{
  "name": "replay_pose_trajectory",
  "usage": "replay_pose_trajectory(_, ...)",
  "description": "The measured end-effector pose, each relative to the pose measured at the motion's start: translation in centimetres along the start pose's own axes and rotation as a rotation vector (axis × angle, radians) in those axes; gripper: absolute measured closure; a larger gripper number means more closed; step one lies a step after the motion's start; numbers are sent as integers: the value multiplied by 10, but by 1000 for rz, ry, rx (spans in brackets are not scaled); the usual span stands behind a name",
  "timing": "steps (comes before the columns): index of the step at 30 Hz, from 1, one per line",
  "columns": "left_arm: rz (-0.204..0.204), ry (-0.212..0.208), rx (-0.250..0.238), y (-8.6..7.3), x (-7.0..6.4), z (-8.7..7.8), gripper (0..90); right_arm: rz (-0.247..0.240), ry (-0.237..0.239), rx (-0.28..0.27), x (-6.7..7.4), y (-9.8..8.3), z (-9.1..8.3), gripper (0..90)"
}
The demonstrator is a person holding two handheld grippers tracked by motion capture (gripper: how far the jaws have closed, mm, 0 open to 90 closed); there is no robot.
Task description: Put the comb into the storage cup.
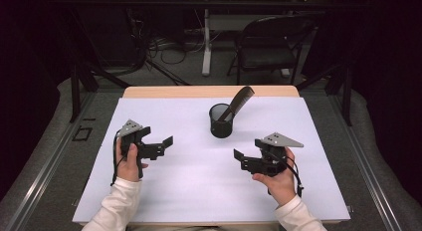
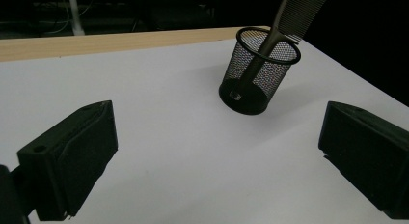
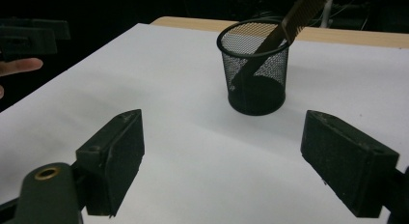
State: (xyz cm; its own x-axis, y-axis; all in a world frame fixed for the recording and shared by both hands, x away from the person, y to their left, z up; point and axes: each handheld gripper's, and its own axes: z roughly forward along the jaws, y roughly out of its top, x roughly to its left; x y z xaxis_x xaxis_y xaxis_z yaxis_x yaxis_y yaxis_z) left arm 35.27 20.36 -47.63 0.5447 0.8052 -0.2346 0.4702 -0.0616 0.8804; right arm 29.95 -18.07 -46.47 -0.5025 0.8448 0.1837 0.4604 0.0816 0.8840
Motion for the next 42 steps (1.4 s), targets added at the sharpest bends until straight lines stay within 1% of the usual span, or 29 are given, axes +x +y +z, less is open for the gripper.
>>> replay_pose_trajectory(1, -2, 1, 0, 0, 0, 0, 3, 4, 5, -2, 0, -3, 1, 152)
replay_pose_trajectory(2, -2, 1, 0, 0, 0, 0, 3, -1, -1, 7, 1, -6, 1, 152)
replay_pose_trajectory(6, -3, 2, -1, 0, 1, 0, 3, -1, -8, 17, 3, -17, 2, 153)
replay_pose_trajectory(8, -4, 2, -1, 0, 1, 0, 3, 6, -2, 14, 3, -22, 3, 153)
replay_pose_trajectory(10, -4, 3, 0, 0, 1, 0, 3, 11, 6, 19, 4, -25, 3, 153)
replay_pose_trajectory(14, -4, 5, -3, 0, 2, -1, 3, 12, 8, 21, 5, -29, 5, 153)
replay_pose_trajectory(17, -4, 5, -4, 0, 3, -1, 3, 5, 7, 14, 5, -33, 5, 153)
replay_pose_trajectory(19, -7, 5, -5, 1, 3, -2, 3, 12, 10, 4, 5, -36, 6, 153)
replay_pose_trajectory(22, -8, 2, -5, 1, 3, -2, 3, 14, 13, 13, 5, -40, 8, 153)
replay_pose_trajectory(26, -10, 4, -8, 1, 3, -2, 3, 5, 11, 10, 6, -44, 9, 153)
replay_pose_trajectory(28, -11, 4, -8, 1, 4, -2, 3, -7, 10, 12, 6, -46, 9, 153)
replay_pose_trajectory(30, -10, 4, -9, 1, 4, -2, 3, -4, 9, 5, 6, -47, 9, 153)
replay_pose_trajectory(42, -9, 3, -8, 1, 4, -2, 3, 11, 9, 12, 3, -52, 11, 153)
